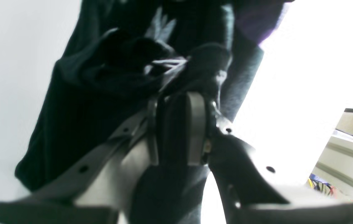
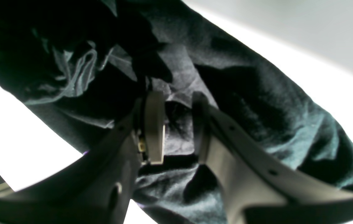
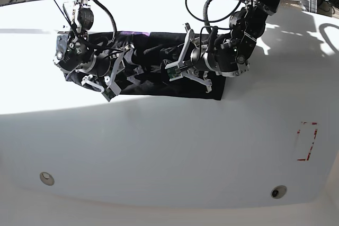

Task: Layout the t-shirt on the table in an organized manner, then fold the t-shirt properly
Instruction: 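Move the left gripper inward along the strip and regrasp it mid-length, then fold the strip end with the left gripper back toward its other end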

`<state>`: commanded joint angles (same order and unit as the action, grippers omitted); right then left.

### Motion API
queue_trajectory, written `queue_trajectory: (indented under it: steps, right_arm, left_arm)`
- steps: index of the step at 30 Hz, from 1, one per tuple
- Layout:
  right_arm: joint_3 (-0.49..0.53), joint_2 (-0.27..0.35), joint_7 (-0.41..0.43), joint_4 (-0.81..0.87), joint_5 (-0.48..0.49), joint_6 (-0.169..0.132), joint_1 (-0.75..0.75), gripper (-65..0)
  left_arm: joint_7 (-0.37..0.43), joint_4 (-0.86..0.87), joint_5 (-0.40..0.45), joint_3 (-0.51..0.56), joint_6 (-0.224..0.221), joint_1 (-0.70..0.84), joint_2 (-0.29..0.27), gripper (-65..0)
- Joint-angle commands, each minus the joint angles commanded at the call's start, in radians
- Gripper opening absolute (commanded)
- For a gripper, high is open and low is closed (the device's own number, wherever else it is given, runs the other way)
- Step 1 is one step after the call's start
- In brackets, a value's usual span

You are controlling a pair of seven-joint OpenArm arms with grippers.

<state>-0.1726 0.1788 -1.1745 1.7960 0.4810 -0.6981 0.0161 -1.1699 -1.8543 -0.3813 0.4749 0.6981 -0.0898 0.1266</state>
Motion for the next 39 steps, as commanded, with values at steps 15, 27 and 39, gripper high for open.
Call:
queue_trajectory:
  steps: [15,27,39]
  right_arm:
    - [0.000,0.002,0.000,0.000,-0.002,0.000,-0.002,-49.8]
    - [0.000,0.000,0.000,0.000,-0.002,0.000,-0.003,-49.8]
    - [-0.002,0.000,0.000,0.000,-0.002,0.000,-0.003,-49.8]
  left_arm:
    - [0.005,-0.032,-0.005,-0.298,0.000,0.006,0.009,-54.3]
    - [0.006,0.060,-0.003,-0.155,0.000,0.028,0.017,-54.3]
    - [0.080,0.130,-0.003,-0.094,0.000,0.118,0.017,-54.3]
